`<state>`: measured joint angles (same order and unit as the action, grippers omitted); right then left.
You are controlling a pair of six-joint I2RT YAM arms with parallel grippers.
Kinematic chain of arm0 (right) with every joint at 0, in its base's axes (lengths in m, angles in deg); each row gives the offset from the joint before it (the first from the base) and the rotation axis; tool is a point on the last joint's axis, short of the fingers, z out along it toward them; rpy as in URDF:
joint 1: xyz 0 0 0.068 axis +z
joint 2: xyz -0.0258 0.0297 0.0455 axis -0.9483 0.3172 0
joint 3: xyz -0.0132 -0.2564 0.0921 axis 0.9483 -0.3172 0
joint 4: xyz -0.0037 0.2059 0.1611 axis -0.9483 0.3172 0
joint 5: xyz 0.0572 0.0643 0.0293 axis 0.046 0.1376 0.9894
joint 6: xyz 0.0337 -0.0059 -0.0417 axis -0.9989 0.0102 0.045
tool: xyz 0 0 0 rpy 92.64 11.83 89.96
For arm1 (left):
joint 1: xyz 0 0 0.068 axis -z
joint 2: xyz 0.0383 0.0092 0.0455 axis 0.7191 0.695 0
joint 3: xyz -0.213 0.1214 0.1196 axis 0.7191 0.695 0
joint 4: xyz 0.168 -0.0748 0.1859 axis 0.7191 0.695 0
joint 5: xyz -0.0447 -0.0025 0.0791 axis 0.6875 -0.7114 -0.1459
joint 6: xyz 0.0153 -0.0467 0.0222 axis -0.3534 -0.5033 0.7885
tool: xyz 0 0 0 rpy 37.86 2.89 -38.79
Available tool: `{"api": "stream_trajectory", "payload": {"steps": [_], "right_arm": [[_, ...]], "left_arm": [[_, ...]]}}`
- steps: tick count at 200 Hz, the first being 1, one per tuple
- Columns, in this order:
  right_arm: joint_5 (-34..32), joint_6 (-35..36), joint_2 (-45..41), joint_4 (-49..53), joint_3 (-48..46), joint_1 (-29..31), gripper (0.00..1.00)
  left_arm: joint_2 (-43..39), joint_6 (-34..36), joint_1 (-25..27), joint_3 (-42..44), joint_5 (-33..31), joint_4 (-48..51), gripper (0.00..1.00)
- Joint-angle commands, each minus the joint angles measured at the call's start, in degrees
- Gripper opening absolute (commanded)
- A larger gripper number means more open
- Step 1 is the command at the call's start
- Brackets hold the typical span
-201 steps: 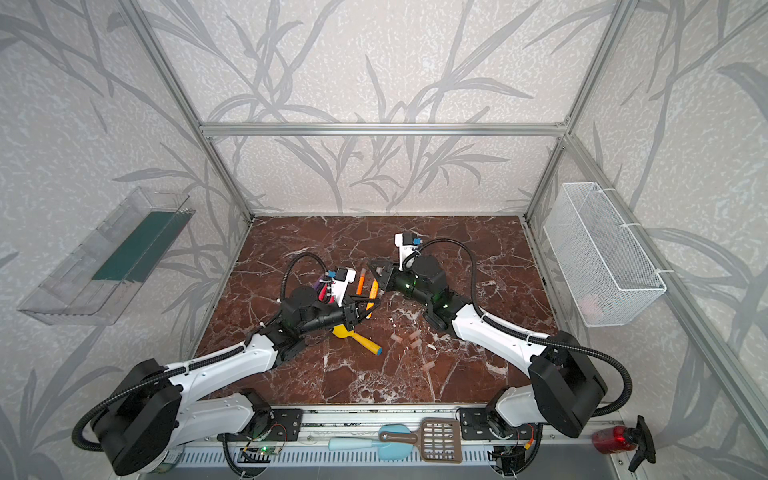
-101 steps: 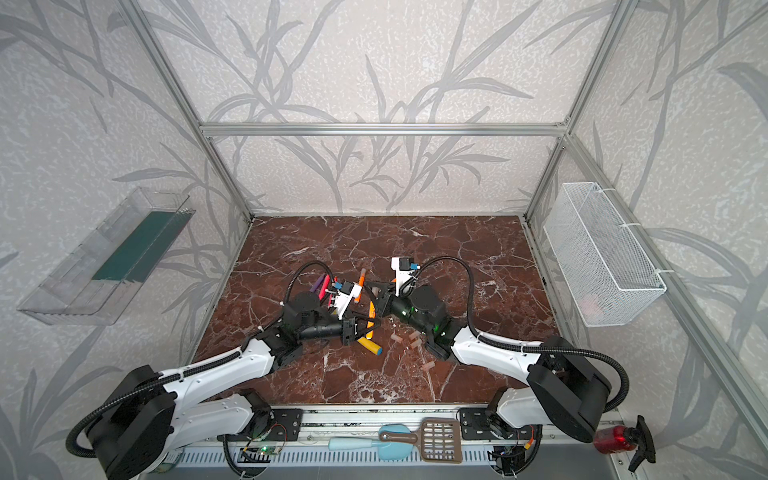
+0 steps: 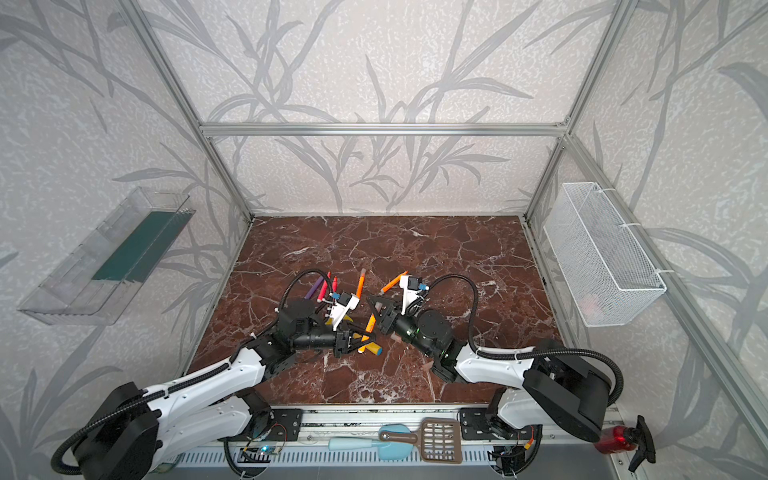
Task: Insert the pens into the pen caps
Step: 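Carry the capped highlighter with the left gripper while the right gripper withdraws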
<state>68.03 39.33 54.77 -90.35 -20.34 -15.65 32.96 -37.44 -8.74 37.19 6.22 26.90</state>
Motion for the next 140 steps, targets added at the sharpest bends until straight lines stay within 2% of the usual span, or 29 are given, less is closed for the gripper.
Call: {"api": "stream_trajectory", "payload": {"steps": [1, 14, 15, 30, 35, 59, 79, 105, 124, 140], "right_arm": [[5.2, 3.7, -4.9, 25.3, 1.1, 5.2, 0.06], [0.4, 4.7, -7.7, 31.8, 3.3, 4.6, 0.25], [-0.1, 4.9, -8.1, 32.4, 3.6, 4.4, 0.28], [-3.3, 6.3, -11.9, 34.9, 4.2, 3.2, 0.51], [-4.2, 6.6, -13.5, 35.6, 4.3, 1.0, 0.57], [-8.4, 9.3, -21.6, 42.1, 4.8, -2.3, 0.77], [-12.8, 12.0, -27.6, 46.2, 4.0, -5.0, 0.86], [-15.4, 14.9, -32.8, 50.7, 3.1, -11.7, 0.9], [-16.7, 17.3, -34.0, 55.4, 3.4, -18.8, 0.91], [-21.1, 19.5, -33.4, 56.8, 2.3, -24.3, 0.92]], "left_arm": [[-2.2, -2.0, -6.0, -3.3, -21.9, -10.3, 0.0], [-2.3, -0.8, -5.7, -3.9, -22.5, -8.5, 0.0], [-2.3, -0.8, -5.7, -4.0, -22.6, -8.4, 0.0], [-1.8, -0.7, -5.4, -4.4, -23.0, -7.8, 0.0], [-1.5, -0.7, -5.3, -4.6, -23.1, -7.9, 0.0], [0.6, -0.7, -4.9, -5.9, -24.8, -5.6, 0.0], [3.0, 0.1, -4.9, -8.7, -30.1, 1.2, 0.0], [7.9, 0.4, -5.0, -13.5, -38.5, 11.8, 0.0], [12.9, 0.4, -5.1, -17.6, -40.5, 17.5, 0.0], [16.8, 0.5, -5.1, -20.7, -40.5, 21.0, 0.0]]}}
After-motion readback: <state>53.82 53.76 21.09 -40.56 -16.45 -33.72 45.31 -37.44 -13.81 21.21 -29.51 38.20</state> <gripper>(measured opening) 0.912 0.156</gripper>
